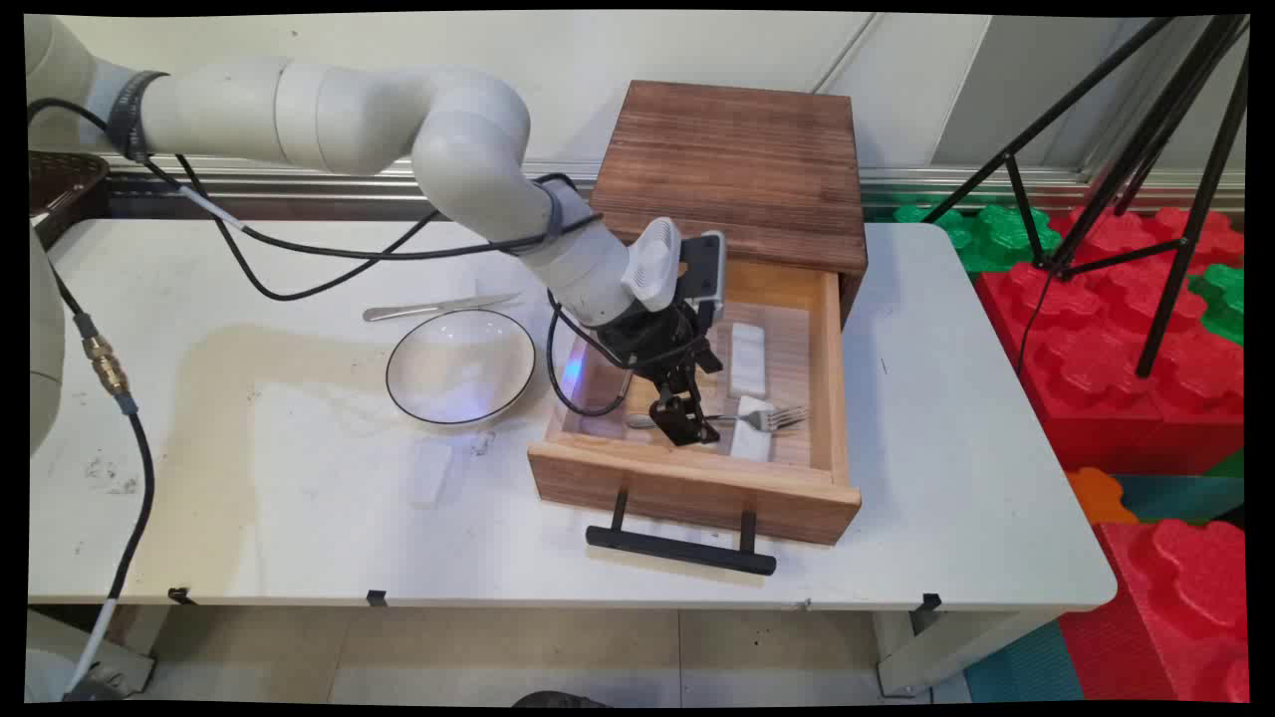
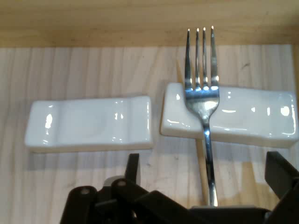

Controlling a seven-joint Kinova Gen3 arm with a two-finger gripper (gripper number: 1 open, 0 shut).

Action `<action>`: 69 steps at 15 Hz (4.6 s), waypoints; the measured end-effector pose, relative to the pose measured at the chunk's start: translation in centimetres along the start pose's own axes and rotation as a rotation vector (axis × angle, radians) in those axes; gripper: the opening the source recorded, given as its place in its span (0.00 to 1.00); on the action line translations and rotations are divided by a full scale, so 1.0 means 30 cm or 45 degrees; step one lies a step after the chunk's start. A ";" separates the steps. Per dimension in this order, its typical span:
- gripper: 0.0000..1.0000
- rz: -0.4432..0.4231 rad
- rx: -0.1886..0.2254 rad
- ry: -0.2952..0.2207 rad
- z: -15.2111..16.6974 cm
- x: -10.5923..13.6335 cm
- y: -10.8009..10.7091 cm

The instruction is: Pick up the knife from the left of the white plate

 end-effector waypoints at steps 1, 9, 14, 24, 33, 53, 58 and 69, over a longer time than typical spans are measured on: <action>1.00 0.002 0.004 0.004 -0.007 0.003 -0.001; 1.00 0.039 0.052 0.062 -0.153 0.020 -0.007; 1.00 0.050 0.076 0.100 -0.270 -0.004 -0.005; 1.00 0.044 0.108 0.159 -0.574 -0.157 0.011; 1.00 -0.038 0.186 0.122 -0.802 -0.356 -0.031; 1.00 -0.067 0.286 -0.269 -0.800 -0.889 -0.207; 1.00 -0.049 0.263 -0.310 -0.741 -0.971 -0.242; 1.00 -0.154 0.241 -0.277 -0.601 -1.033 -0.330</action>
